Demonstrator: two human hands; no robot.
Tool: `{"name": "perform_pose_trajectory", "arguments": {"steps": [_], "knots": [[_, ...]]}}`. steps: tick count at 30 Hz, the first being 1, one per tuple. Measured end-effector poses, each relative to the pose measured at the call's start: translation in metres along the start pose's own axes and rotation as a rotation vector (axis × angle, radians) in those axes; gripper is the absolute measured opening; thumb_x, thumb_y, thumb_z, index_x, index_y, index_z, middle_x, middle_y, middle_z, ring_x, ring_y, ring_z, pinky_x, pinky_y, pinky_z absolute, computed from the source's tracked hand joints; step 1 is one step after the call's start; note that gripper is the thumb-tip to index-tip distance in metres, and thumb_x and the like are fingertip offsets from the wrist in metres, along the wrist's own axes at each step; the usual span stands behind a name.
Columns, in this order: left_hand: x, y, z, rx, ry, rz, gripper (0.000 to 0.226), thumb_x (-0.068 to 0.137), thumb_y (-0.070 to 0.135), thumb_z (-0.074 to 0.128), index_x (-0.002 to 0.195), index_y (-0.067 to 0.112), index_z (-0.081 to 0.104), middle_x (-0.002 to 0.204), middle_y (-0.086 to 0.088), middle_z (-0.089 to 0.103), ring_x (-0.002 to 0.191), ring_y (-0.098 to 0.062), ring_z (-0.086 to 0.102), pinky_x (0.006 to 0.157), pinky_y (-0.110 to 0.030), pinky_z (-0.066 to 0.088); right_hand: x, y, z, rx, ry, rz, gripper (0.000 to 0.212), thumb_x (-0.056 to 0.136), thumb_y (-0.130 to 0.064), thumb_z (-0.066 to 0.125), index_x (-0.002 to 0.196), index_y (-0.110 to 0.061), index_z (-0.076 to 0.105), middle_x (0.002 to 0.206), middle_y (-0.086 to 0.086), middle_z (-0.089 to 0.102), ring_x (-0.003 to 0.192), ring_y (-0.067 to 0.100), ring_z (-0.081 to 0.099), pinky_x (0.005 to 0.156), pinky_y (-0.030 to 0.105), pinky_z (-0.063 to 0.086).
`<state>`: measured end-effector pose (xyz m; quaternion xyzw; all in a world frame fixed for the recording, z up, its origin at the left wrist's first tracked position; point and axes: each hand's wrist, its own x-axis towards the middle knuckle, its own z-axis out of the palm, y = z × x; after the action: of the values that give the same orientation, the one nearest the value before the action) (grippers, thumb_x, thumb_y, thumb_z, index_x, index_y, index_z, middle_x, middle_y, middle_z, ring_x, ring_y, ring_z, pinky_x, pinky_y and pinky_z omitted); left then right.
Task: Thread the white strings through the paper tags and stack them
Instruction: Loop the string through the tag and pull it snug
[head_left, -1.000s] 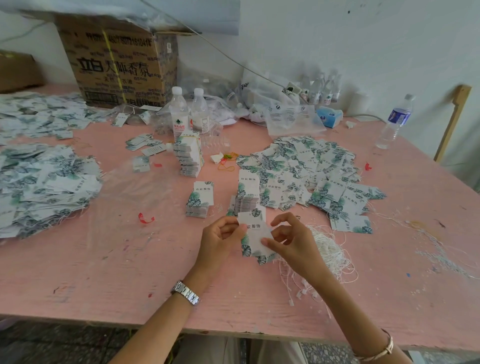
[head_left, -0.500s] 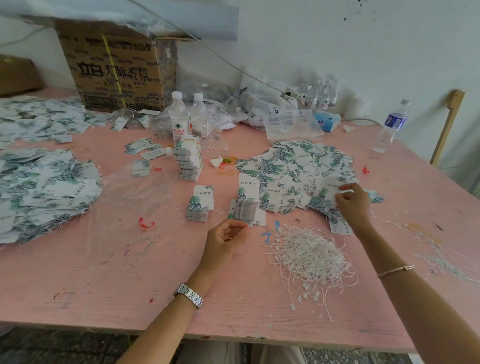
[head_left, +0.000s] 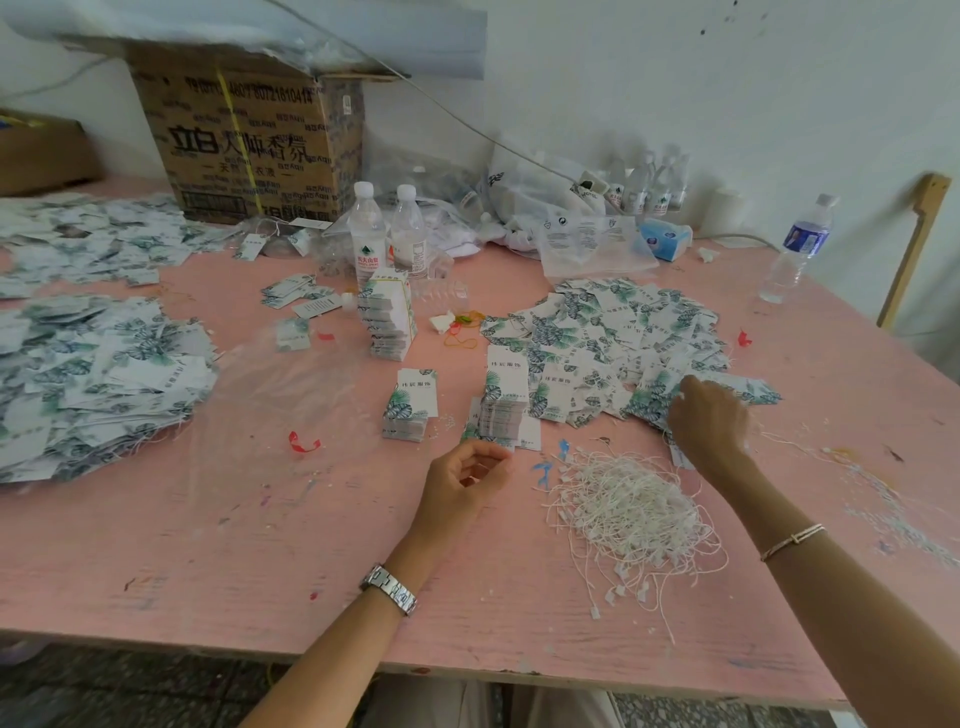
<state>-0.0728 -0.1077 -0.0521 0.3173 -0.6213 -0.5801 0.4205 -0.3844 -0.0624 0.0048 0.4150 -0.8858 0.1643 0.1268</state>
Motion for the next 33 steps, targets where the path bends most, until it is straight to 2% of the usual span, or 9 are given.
{"name": "perform_pose_trajectory", "arguments": {"steps": [3,6,9,12,18,21,23,26,33], "knots": [[0.000,0.000,-0.001,0.005,-0.005,0.002,0.009,0.088,0.013,0.076,0.096,0.016,0.074,0.088,-0.002,0.074,0.081,-0.012,0.065,0.078,-0.033,0.054,-0.023,-0.029,-0.002,0.205,-0.015,-0.283,0.019,0.100,-0.013,0.055,0.105,-0.007,0.072,0.094,0.011,0.069,0.087,0.027,0.063,0.071,0.035,0.052],[0.000,0.000,-0.001,0.006,-0.001,0.001,0.009,0.088,0.013,0.076,0.096,0.016,0.074,0.089,-0.004,0.074,0.080,-0.010,0.064,0.077,-0.032,0.054,-0.047,-0.049,0.004,0.224,-0.110,-0.513,0.019,0.097,-0.028,0.062,0.100,-0.014,0.075,0.090,0.000,0.065,0.090,0.016,0.051,0.071,0.029,0.046],[0.000,0.000,0.000,0.010,0.003,0.004,0.009,0.088,0.012,0.076,0.097,0.015,0.074,0.092,-0.007,0.074,0.080,-0.010,0.064,0.077,-0.032,0.053,-0.061,-0.063,0.012,0.221,-0.220,-0.544,0.025,0.095,-0.040,0.062,0.097,-0.019,0.075,0.095,-0.004,0.063,0.094,0.011,0.045,0.069,0.021,0.036],[-0.001,0.001,0.000,0.027,0.004,0.005,0.009,0.088,0.012,0.076,0.097,0.013,0.074,0.092,-0.009,0.074,0.080,-0.011,0.064,0.078,-0.034,0.054,-0.067,-0.073,0.018,0.178,-0.233,-0.527,0.024,0.094,-0.042,0.064,0.098,-0.021,0.076,0.095,-0.006,0.060,0.096,0.011,0.043,0.069,0.024,0.035],[-0.001,0.003,0.001,0.037,-0.003,0.004,0.009,0.088,0.010,0.076,0.097,0.010,0.074,0.092,-0.012,0.074,0.077,-0.009,0.062,0.075,-0.028,0.050,-0.068,-0.082,0.016,0.064,-0.228,-0.538,0.017,0.096,-0.031,0.063,0.096,-0.018,0.074,0.096,-0.007,0.062,0.098,0.011,0.045,0.075,0.022,0.035],[-0.002,0.004,0.002,0.032,0.000,0.001,0.008,0.088,0.009,0.075,0.096,0.009,0.074,0.089,-0.011,0.073,0.077,-0.009,0.061,0.074,-0.028,0.049,-0.068,-0.085,0.015,0.037,-0.248,-0.554,0.017,0.100,-0.025,0.055,0.098,-0.015,0.069,0.101,-0.003,0.062,0.100,0.015,0.050,0.086,0.026,0.042],[-0.002,0.005,0.002,0.021,0.005,-0.001,0.008,0.088,0.009,0.075,0.096,0.009,0.074,0.088,-0.010,0.073,0.077,-0.010,0.061,0.073,-0.028,0.048,-0.064,-0.084,0.008,0.180,-0.280,-0.476,0.015,0.101,-0.018,0.052,0.097,-0.011,0.065,0.097,-0.001,0.062,0.097,0.017,0.056,0.088,0.029,0.047],[-0.001,0.004,0.002,0.029,0.003,-0.001,0.009,0.088,0.010,0.075,0.097,0.008,0.074,0.088,-0.007,0.073,0.076,-0.008,0.060,0.073,-0.027,0.048,-0.053,-0.081,-0.014,0.561,-0.349,-0.310,0.011,0.102,-0.011,0.049,0.097,-0.011,0.059,0.087,-0.006,0.060,0.084,0.011,0.059,0.072,0.015,0.048],[0.001,0.001,0.002,0.032,-0.020,0.009,0.009,0.088,0.011,0.076,0.096,0.010,0.074,0.084,0.005,0.071,0.075,-0.004,0.060,0.070,-0.017,0.046,-0.038,-0.070,-0.067,1.116,-0.224,-0.236,0.020,0.104,-0.015,0.046,0.087,-0.012,0.058,0.078,0.003,0.060,0.070,0.005,0.058,0.071,0.013,0.047]]}}
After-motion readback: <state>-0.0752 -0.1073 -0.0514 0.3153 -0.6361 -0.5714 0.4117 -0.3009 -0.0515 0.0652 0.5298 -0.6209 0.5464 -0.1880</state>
